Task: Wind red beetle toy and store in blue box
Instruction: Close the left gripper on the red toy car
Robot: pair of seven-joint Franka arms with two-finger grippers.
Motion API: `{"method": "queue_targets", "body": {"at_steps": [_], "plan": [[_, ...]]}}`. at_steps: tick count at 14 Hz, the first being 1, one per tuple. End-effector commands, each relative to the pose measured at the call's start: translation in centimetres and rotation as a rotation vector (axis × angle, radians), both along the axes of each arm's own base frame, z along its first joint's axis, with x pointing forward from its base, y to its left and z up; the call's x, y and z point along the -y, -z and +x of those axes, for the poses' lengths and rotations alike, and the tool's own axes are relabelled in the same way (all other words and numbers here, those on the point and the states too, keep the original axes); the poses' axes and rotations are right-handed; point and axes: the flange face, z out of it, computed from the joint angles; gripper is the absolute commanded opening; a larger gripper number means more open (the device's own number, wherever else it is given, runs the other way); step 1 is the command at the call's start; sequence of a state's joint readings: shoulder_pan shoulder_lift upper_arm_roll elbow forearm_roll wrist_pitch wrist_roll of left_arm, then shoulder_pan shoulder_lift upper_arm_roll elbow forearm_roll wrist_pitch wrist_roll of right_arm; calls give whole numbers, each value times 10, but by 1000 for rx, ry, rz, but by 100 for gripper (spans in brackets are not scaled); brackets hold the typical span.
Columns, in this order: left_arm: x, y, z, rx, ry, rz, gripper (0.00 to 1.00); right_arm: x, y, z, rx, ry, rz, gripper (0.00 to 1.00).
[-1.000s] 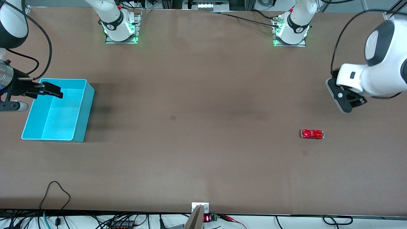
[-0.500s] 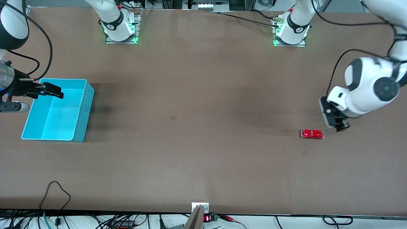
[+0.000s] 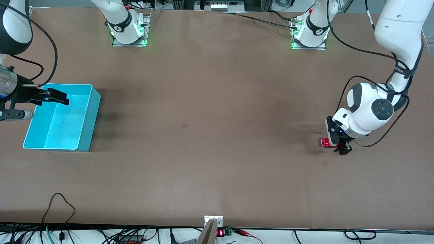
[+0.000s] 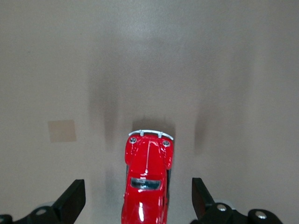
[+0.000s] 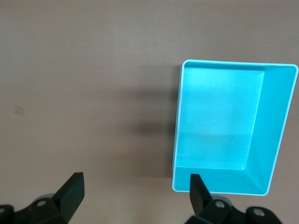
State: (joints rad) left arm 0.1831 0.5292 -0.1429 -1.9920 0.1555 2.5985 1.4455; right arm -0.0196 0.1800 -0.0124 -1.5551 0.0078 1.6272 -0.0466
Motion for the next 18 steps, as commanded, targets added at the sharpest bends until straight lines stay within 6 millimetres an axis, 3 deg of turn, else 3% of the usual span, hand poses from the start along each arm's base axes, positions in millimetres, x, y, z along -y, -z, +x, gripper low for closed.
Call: {"method": "queue_targets", "body": {"at_steps": [1,3,7,8,12,14,18], "plan": [[-14,2,7,30,27,15,94,-1,-1,-2,-2,8,15,100],[-15,2,6,29,25,14,83,-1,-1,-2,-2,8,15,100],[-16,4,5,22,80,20,77,-2,-1,-2,-2,5,15,100],[-17,6,4,18,92,20,71,-1,-1,-2,-2,6,15,100],[-17,5,4,15,109,22,25,-1,0,-1,-4,6,15,100],[-17,6,4,13,105,21,19,-1,0,-1,-4,6,15,100],[-16,12,3,3,103,18,19,-1,0,-1,-4,6,15,100]]}}
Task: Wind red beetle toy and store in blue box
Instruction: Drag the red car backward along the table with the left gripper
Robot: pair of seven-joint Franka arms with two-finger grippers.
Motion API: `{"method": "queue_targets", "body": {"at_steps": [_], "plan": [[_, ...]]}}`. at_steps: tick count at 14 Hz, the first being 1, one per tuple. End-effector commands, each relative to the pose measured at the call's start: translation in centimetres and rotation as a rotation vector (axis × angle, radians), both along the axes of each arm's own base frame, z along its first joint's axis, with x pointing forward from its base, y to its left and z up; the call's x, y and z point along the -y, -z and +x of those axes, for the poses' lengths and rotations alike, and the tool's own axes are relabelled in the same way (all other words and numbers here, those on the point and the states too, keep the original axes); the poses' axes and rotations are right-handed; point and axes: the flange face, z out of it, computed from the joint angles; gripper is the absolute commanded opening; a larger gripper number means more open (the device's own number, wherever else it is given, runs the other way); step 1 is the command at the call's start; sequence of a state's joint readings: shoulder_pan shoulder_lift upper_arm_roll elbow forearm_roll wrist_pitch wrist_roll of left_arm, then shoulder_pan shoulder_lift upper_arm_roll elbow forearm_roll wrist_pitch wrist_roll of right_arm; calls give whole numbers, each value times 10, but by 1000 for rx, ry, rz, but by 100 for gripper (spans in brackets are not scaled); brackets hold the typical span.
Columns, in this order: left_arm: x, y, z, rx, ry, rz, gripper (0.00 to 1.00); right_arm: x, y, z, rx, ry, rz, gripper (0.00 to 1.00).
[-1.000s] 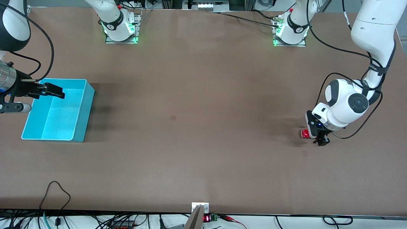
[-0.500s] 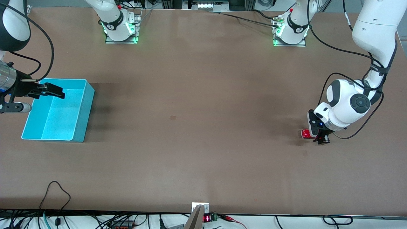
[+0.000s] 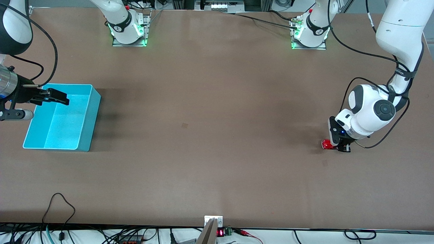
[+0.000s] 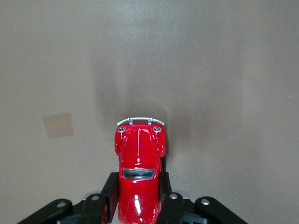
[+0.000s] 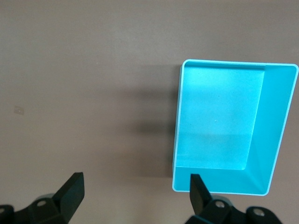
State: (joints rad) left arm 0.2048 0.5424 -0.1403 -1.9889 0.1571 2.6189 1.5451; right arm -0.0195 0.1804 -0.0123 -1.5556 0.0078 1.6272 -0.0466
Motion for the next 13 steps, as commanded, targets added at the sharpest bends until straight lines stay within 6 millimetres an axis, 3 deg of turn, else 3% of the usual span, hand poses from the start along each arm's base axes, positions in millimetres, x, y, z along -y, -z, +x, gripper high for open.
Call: {"method": "queue_targets", "body": {"at_steps": [1,3,11,13], "plan": [[-3,10,2,-10,25,9,19,-1,-1,-2,-3,6,15,100],[-16,14,0,-16,3,8,20,-1,-1,-2,-3,6,15,100],[-155,27,-18,-20,-16,18,21,-2,-1,-1,-3,6,15,100],[-174,31,-21,-17,6,21,23,-1,-1,-2,-3,8,15,100]]}}
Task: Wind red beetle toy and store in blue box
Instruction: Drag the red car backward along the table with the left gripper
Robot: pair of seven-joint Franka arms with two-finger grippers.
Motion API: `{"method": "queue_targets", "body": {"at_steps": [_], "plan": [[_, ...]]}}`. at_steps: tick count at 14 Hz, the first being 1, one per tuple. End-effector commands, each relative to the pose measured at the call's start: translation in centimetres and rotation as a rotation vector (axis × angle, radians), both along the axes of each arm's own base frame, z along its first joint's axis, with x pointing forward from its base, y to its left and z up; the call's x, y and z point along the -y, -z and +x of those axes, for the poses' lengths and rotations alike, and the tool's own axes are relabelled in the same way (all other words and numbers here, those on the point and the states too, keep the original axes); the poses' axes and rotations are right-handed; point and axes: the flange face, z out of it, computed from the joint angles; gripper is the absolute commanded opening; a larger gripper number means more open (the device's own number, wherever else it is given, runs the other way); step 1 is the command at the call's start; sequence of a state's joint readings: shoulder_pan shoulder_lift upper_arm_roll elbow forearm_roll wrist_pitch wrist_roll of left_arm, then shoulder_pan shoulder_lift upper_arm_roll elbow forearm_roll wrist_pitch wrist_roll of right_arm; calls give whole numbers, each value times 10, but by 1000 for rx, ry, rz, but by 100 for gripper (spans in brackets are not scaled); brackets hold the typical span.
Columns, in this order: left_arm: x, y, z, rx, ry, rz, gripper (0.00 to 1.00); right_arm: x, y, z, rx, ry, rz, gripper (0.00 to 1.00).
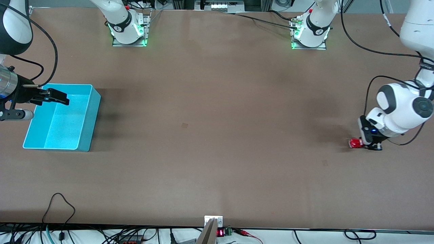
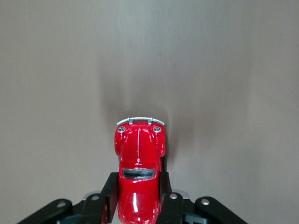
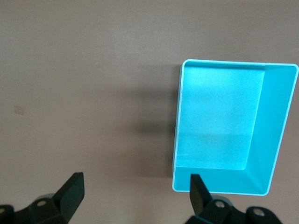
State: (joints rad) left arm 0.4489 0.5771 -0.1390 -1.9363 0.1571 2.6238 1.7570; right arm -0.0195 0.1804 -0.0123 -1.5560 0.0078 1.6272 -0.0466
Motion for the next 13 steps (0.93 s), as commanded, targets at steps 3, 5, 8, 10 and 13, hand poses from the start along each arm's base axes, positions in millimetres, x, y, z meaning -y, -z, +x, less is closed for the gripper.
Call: {"method": "queue_targets", "body": {"at_steps": [3,5,8,10,13], "plan": [[-27,27,-4,-26,61,4,25,-2,-1,-1,-2,6,15,100],[-32,24,-4,-17,48,2,96,-6,4,0,-10,-13,15,100],[-28,-8,1,-9,45,7,100,-9,5,0,-12,-8,15,100],[-22,-34,2,-35,42,7,100,-9,14,3,-28,-16,18,100],[-7,-77,3,-60,38,12,100,-11,17,4,-33,-20,20,100]]}}
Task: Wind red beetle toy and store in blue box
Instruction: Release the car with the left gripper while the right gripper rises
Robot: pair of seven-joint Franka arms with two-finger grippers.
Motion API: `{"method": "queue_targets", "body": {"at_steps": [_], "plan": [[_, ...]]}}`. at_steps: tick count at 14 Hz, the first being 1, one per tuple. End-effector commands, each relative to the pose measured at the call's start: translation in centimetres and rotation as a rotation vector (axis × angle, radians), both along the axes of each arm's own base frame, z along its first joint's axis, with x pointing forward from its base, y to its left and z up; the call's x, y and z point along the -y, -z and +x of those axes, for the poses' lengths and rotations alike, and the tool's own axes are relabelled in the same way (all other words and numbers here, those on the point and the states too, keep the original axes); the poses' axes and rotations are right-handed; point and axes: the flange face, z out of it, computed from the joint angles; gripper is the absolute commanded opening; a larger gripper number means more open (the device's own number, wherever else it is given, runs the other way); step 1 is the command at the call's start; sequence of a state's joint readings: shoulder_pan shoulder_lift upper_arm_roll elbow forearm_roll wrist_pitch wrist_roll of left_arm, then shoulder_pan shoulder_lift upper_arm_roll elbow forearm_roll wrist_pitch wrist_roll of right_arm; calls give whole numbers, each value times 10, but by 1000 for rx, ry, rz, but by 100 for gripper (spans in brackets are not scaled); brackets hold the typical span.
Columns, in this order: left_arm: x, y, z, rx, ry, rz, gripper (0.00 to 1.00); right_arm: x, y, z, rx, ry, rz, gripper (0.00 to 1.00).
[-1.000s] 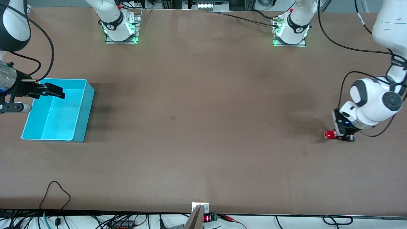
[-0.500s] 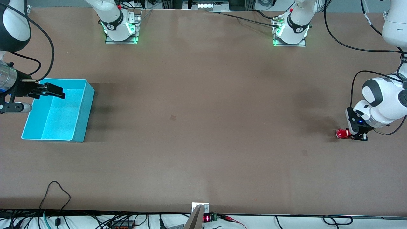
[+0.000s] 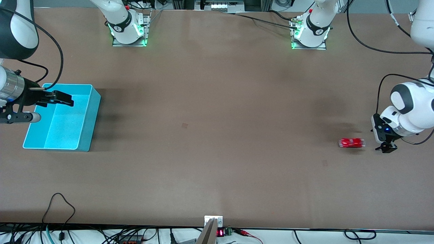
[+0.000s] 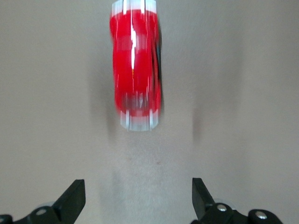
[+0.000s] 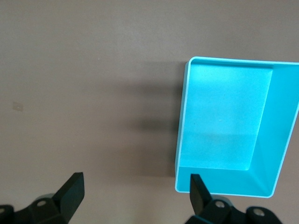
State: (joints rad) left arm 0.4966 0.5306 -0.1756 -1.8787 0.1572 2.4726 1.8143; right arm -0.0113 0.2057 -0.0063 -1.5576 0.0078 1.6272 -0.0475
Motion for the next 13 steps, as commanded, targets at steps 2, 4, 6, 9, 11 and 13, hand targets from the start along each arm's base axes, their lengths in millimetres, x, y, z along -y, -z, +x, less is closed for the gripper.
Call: {"method": "queue_targets", "body": {"at_steps": [2,4,6,9,11,13], "plan": [[25,-72,0,1,-1,25,100,-4,3,1,-6,-8,18,100],[47,-116,6,14,2,39,100,-11,3,0,-8,-21,17,100],[68,-153,20,-22,17,33,100,-12,8,2,-17,-24,17,100],[120,-190,35,-70,93,109,100,-12,8,2,-17,-28,18,100],[140,-202,37,-98,76,114,100,-16,23,1,-49,-58,23,100],[159,-210,38,-114,96,118,100,-16,39,-15,-81,-79,27,100]]}}
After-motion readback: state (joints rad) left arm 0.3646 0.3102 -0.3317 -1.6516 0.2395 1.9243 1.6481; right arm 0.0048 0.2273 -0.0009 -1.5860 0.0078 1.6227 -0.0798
